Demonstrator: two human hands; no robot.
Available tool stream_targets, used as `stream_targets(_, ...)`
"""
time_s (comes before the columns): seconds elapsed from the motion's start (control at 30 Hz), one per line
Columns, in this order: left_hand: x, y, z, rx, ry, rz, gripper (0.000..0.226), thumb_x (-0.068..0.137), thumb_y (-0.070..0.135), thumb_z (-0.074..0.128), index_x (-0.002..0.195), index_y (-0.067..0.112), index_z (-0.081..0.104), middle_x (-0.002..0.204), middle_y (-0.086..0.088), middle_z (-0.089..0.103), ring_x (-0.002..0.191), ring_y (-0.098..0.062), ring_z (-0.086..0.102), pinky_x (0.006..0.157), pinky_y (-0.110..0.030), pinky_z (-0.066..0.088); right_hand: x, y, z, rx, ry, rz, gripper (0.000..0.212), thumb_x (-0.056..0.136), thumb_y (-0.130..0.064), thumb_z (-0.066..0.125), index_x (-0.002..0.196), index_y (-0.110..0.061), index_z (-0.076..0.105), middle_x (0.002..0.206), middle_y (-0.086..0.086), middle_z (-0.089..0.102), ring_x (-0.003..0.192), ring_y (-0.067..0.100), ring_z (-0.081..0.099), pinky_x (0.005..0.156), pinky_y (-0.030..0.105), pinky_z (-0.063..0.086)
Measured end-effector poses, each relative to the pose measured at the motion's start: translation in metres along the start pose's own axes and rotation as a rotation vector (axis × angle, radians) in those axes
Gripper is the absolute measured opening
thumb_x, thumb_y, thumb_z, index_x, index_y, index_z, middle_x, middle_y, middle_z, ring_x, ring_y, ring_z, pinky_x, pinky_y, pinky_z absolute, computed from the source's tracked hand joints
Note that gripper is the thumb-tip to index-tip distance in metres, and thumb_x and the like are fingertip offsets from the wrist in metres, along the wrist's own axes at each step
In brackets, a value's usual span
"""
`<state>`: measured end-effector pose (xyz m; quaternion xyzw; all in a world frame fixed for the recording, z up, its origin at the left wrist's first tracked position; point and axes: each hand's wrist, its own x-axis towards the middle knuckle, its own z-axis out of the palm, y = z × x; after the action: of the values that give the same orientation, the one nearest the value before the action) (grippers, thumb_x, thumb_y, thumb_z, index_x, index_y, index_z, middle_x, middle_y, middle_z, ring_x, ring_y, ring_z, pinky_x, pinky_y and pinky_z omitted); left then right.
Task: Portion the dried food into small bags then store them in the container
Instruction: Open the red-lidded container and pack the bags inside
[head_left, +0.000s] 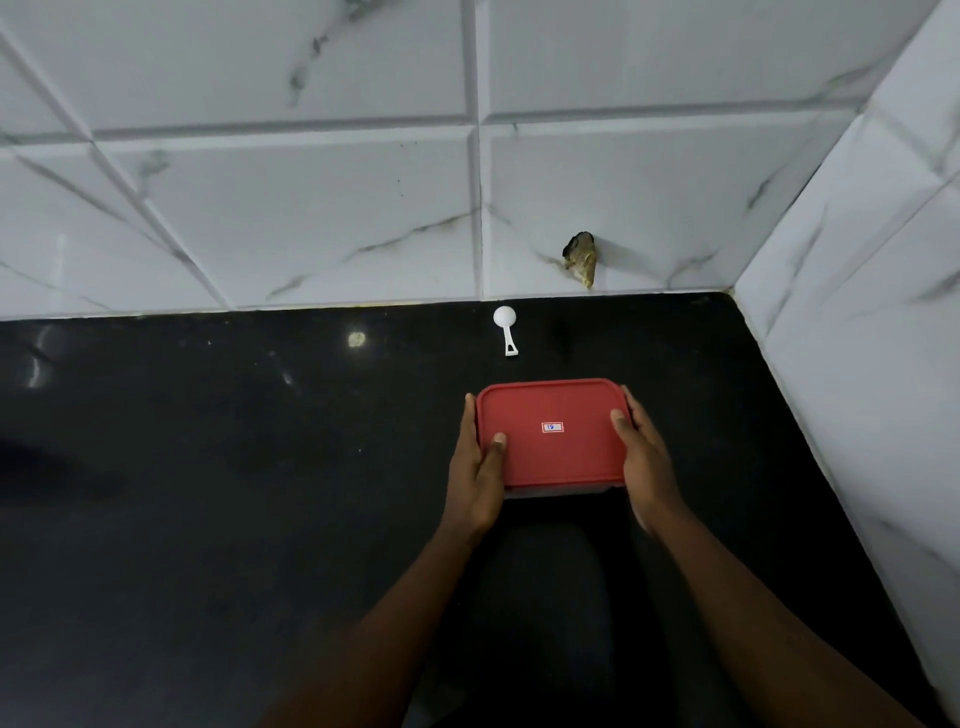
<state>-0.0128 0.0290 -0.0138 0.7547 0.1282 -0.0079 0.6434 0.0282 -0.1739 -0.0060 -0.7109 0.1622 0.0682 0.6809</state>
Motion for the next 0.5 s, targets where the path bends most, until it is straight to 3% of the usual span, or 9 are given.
stream_targets(0.07,0.0,0.002,-0.004,-0.05,0.002,-0.023,0.064,0.109,0.027,0.049,0.164,0.025,0.017,0.169,0.006,0.025,0.15,-0.006,0.031,0.125,-0.031,0.029,0.002,0.004,0.003,0.038,0.002,0.033,0.046,0.106,-0.036,0.049,0.151,-0.038,0.042,0.146,-0.005,0.054,0.125,0.014,0.058,0.11,0.044,0.047)
stream_targets(0.17,0.004,0.0,-0.015,-0.059,0.008,-0.02,0.062,0.11,0.026,0.047,0.164,0.024,0.017,0.169,0.008,0.023,0.15,-0.004,0.029,0.117,-0.013,0.029,0.004,0.006,0.014,0.054,-0.006,0.03,0.045,0.107,-0.033,0.048,0.151,-0.036,0.043,0.144,-0.003,0.056,0.123,0.012,0.059,0.108,0.041,0.048)
stream_targets(0.33,0.019,-0.005,-0.048,-0.089,0.069,-0.019,0.058,0.11,0.026,0.043,0.164,0.022,0.02,0.164,0.011,0.026,0.147,-0.003,0.03,0.103,0.0,0.032,0.013,0.0,0.055,-0.004,-0.026,0.003,0.046,0.107,-0.023,0.048,0.152,-0.031,0.044,0.143,-0.002,0.057,0.129,0.014,0.056,0.115,0.043,0.043)
stream_targets(0.5,0.046,-0.007,-0.086,-0.068,0.098,0.0,0.058,0.111,0.026,0.042,0.164,0.021,0.02,0.155,0.015,0.029,0.143,-0.003,0.034,0.092,0.007,0.032,0.022,-0.011,0.099,-0.05,-0.063,-0.009,0.047,0.107,-0.026,0.046,0.153,-0.033,0.04,0.138,-0.004,0.058,0.118,0.012,0.059,0.108,0.039,0.047)
